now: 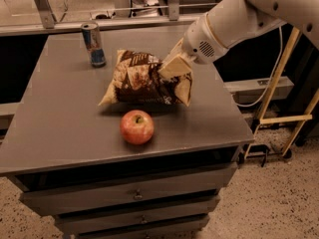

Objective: Move brown chip bag near apple

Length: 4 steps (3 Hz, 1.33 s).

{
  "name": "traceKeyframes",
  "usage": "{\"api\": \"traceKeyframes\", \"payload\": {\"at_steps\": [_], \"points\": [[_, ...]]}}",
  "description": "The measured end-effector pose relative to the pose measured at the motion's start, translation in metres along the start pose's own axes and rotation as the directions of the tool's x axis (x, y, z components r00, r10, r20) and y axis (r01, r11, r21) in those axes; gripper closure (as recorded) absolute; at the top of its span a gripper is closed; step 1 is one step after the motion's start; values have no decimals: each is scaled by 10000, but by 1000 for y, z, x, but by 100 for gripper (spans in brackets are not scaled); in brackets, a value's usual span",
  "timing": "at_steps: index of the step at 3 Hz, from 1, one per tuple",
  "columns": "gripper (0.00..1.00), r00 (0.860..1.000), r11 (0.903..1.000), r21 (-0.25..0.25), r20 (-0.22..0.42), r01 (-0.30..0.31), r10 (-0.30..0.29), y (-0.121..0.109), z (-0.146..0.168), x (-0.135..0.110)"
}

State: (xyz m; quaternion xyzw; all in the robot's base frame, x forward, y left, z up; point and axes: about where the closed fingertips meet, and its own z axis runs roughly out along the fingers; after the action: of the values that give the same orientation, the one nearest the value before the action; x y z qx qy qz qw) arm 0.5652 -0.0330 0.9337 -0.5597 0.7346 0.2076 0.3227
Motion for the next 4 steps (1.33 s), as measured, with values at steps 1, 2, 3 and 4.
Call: {"api": "traceKeyframes", "payload": {"at_steps": [1, 2, 3, 4], "points": [[17, 10000, 9991, -419, 41, 21, -19, 6, 8, 2], [0, 10000, 9991, -421, 31, 37, -36, 7, 9, 1], [0, 9998, 9999, -22, 190, 114, -114, 0, -10, 0], [0, 9989, 9951, 923, 277, 359, -386, -15, -60, -3]]}}
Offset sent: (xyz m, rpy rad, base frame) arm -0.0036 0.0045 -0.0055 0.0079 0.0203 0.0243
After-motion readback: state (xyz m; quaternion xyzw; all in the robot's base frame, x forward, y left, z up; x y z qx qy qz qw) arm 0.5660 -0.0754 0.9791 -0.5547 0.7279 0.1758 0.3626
